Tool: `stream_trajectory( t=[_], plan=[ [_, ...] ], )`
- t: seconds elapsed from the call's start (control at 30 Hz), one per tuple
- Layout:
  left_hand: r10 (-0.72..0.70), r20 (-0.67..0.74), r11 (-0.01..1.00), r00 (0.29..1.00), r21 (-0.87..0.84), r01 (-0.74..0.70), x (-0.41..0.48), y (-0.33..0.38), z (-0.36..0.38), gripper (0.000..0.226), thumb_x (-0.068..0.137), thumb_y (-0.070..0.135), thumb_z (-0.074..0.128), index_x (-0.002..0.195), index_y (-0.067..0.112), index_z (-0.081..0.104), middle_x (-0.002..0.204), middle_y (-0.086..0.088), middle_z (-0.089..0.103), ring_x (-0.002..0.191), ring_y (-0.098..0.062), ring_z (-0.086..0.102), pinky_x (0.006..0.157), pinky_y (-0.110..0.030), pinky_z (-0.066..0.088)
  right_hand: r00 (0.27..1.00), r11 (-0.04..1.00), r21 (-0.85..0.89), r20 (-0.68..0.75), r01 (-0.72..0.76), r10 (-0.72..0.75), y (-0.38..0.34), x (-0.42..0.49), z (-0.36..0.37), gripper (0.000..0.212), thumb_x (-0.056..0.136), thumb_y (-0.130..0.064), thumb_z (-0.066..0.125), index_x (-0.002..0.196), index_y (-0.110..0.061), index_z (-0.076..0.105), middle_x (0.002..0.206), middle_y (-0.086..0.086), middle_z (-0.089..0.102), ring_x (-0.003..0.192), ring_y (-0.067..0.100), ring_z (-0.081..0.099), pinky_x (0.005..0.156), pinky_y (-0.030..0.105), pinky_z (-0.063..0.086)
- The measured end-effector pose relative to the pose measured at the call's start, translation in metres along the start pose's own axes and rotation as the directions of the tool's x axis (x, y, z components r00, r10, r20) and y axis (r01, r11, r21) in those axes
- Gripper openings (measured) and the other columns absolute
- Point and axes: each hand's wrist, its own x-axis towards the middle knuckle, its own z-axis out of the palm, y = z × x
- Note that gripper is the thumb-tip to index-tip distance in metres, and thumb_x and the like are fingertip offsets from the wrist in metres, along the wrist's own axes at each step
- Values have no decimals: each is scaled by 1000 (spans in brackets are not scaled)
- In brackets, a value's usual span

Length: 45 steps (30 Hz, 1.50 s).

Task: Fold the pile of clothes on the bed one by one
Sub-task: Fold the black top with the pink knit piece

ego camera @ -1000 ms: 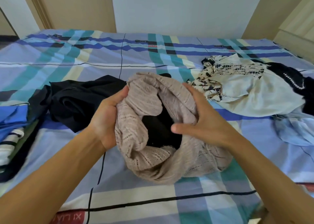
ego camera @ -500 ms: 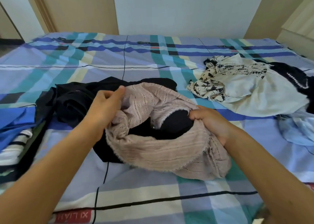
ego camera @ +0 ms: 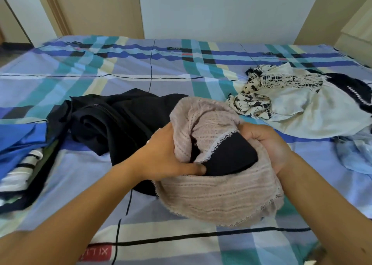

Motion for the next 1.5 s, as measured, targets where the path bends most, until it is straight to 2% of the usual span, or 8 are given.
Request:
stream_trajectory(
  t=[0.27,0.47,0.67,0.9,1.2,1.3,1.4,1.5],
  plan=[
    [-233,76,959,969,-146,242,10,-1,5,22,77,13,55,89,-4,62,94,-23,67,84,-31,64,78,-47,54,962,931,-244,113,270,-249,-27,-18,8,57,48,-4,83,95,-36,78,101,-1,76,95,17,72,81,31,57],
    [-310,308,351,899,-842,409,-3,23,-17,15,47,0,69,47,11,60,47,-3,55,42,-16,53,49,-20,42,813,491,-866,-219,93,-540,-18,4,-42,52,73,-3,83,114,-20,56,95,-2,64,83,18,60,65,18,46],
    [-168,84,-32,982,-996,80,-10,37,-17,27,49,11,55,65,8,77,71,-7,73,65,-22,72,61,-31,60,699,25,-985,-140,-172,-702,10,19,-22,103,62,-25,87,148,-21,31,129,11,45,120,34,45,97,49,40],
    [-289,-176,-132,941,-966,-221,-2,19,-23,32,59,15,69,90,12,68,83,-7,73,77,-24,72,70,-34,60,682,-142,-917,375,374,-628,15,-2,28,28,80,-13,76,96,-20,54,82,-14,46,73,9,46,63,29,41],
    [-662,120,238,740,-902,360,2,-16,-45,15,88,15,59,94,10,72,82,-12,72,76,-27,69,73,-38,57,964,-28,-991,136,133,-229,59,29,6,83,81,-48,73,150,-23,35,147,0,41,133,22,46,108,43,44],
    [-743,-282,589,607,-706,394,2,-37,-46,29,88,16,64,117,10,59,98,-5,65,86,-21,63,79,-36,51,972,-127,-990,95,69,-217,65,35,10,79,76,-60,70,140,-22,47,136,4,45,126,25,46,107,42,43],
    [-265,-706,964,656,-206,167,-8,-11,-34,27,87,8,62,111,20,57,107,3,60,94,-12,56,81,-25,44,938,-245,-969,116,34,-328,73,41,23,65,74,-67,65,119,-20,63,121,5,46,115,25,45,98,41,42],
    [172,-450,983,876,24,-181,-14,13,-15,21,90,1,55,95,19,64,80,2,64,71,-16,60,63,-28,48,901,-331,-943,172,33,-399,81,54,38,49,77,-58,68,106,-19,69,114,5,53,111,26,47,93,42,40]
  ],
)
